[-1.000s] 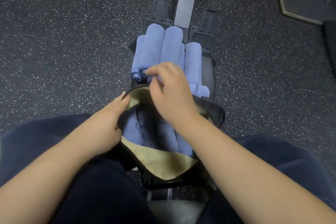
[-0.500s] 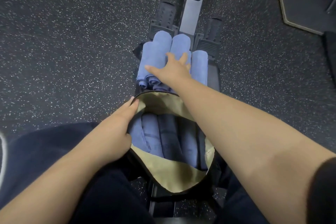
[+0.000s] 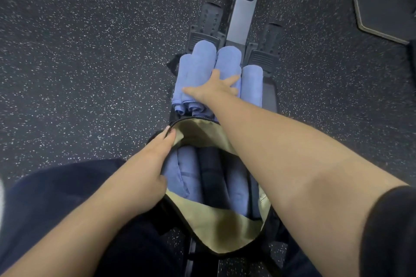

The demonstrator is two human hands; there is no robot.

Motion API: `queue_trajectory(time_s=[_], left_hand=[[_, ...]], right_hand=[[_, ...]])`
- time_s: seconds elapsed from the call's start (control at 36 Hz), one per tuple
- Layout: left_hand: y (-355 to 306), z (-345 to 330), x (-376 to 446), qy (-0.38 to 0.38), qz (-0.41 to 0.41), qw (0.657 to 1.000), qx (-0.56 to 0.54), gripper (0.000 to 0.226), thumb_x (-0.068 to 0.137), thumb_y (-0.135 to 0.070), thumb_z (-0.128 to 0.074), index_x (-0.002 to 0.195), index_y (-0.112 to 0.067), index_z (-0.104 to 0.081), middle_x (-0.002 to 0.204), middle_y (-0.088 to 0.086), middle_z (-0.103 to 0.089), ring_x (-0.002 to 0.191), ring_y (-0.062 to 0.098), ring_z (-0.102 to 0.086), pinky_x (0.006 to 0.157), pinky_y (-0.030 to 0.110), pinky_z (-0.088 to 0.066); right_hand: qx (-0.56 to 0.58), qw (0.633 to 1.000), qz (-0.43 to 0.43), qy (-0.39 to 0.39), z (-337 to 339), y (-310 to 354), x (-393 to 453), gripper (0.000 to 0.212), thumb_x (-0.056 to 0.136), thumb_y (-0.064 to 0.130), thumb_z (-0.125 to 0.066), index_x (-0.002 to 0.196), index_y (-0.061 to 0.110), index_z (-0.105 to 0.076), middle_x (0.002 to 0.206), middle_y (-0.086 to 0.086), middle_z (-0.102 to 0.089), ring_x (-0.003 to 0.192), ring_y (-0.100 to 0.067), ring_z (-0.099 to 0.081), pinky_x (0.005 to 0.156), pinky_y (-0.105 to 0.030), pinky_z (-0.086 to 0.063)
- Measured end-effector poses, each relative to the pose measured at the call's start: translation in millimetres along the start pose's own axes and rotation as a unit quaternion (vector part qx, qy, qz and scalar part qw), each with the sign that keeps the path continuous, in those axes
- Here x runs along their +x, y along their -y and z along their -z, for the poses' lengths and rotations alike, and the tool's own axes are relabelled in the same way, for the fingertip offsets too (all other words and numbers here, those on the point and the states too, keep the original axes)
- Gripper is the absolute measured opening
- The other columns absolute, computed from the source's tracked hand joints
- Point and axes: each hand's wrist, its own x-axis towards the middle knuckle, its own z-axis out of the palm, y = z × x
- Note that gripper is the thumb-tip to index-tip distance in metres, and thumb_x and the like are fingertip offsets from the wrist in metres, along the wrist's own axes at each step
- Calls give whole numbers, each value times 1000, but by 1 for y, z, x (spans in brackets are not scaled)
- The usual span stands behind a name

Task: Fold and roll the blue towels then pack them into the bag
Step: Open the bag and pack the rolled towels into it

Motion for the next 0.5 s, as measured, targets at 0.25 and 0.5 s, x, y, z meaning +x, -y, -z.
queue_trajectory(time_s=[0.25,0.5], left_hand=[[0,0,1,-4,6,1000,6,92,79,11,-42,153,-28,-4,142,-27,4,131,-15,6,92,-8,7],[0,-2,0,-16,11,1000,15,90,80,10,-42,153,-29,-5,142,-28,0,129,-15,1,95,-6,3]], right_hand=[[77,996,10,-36,1,-6,4,67,78,44,-65,133,32,-29,137,-10,-13,112,-35,-37,70,-39,-34],[174,981,57,-67,6,-24,-2,52,81,38,-64,125,29,-39,131,-9,-22,108,-36,-47,73,-34,-36]])
